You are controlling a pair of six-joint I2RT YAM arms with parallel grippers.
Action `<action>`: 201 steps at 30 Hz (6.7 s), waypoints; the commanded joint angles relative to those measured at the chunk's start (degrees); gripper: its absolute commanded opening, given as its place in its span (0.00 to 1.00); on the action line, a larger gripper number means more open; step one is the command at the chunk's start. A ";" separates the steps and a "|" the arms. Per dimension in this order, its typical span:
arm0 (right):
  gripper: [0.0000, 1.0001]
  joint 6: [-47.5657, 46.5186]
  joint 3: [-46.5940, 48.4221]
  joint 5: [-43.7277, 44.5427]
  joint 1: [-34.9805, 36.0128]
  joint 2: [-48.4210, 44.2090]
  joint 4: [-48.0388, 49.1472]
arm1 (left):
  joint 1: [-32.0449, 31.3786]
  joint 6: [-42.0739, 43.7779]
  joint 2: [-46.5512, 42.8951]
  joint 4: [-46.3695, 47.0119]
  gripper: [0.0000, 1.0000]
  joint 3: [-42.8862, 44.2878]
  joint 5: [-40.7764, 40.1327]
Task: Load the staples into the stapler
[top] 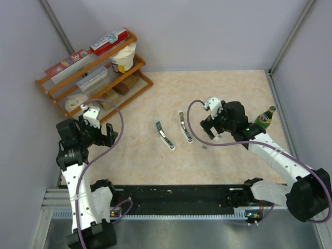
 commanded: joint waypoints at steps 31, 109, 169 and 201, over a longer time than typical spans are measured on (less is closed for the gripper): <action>0.73 -12.29 -1.12 -11.18 5.31 11.87 -6.34 | 0.39 8.78 0.14 -0.32 0.99 -2.40 9.46; 0.50 -15.72 8.19 -9.69 6.54 30.68 -15.57 | 0.30 10.62 0.76 0.74 0.99 -4.59 7.79; 0.39 -12.29 10.04 -4.25 7.51 29.80 -17.33 | 0.39 11.06 1.64 0.39 0.99 -4.33 7.97; 0.17 -10.27 12.67 -4.68 6.37 32.00 -21.02 | 0.39 11.24 1.81 0.21 0.99 -4.24 8.32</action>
